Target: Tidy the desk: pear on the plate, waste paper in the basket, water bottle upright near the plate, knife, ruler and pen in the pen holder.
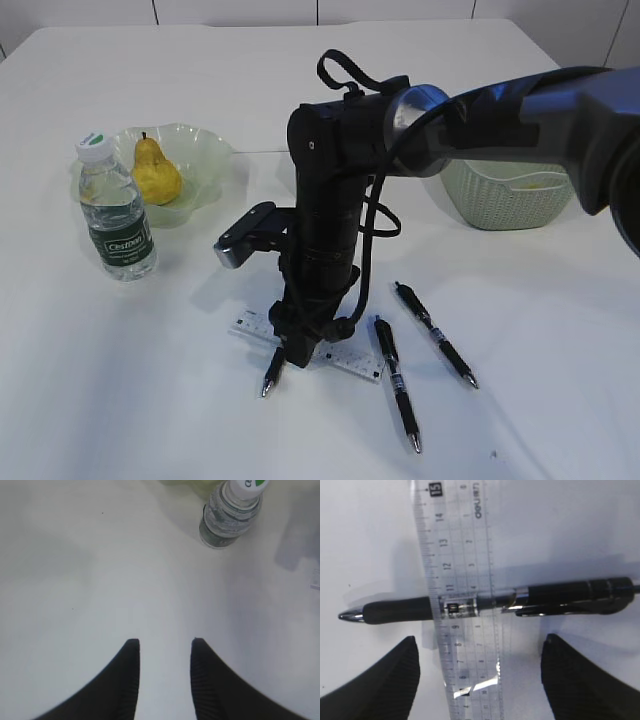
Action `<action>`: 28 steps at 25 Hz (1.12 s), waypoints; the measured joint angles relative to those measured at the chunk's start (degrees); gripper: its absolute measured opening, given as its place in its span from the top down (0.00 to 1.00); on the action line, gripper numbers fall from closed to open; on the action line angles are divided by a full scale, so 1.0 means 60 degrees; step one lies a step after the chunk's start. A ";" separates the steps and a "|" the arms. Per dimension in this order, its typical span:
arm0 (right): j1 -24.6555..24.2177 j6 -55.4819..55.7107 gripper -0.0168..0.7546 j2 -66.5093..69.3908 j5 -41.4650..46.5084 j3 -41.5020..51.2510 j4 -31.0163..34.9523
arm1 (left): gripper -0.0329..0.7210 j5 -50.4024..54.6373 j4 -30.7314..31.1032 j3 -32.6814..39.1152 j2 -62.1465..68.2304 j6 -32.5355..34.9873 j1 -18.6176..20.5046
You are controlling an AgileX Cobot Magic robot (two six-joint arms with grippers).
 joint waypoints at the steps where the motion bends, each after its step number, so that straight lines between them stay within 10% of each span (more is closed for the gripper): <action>1: 0.0000 0.0000 0.22 0.0000 0.0000 0.0000 0.0000 | 0.64 0.0000 0.0000 0.0000 0.0000 0.0000 0.0000; 28: 0.0000 0.0000 0.22 0.0000 -0.0228 0.0000 0.0000 | 0.64 0.0000 0.0000 0.0000 0.0000 0.0000 0.0000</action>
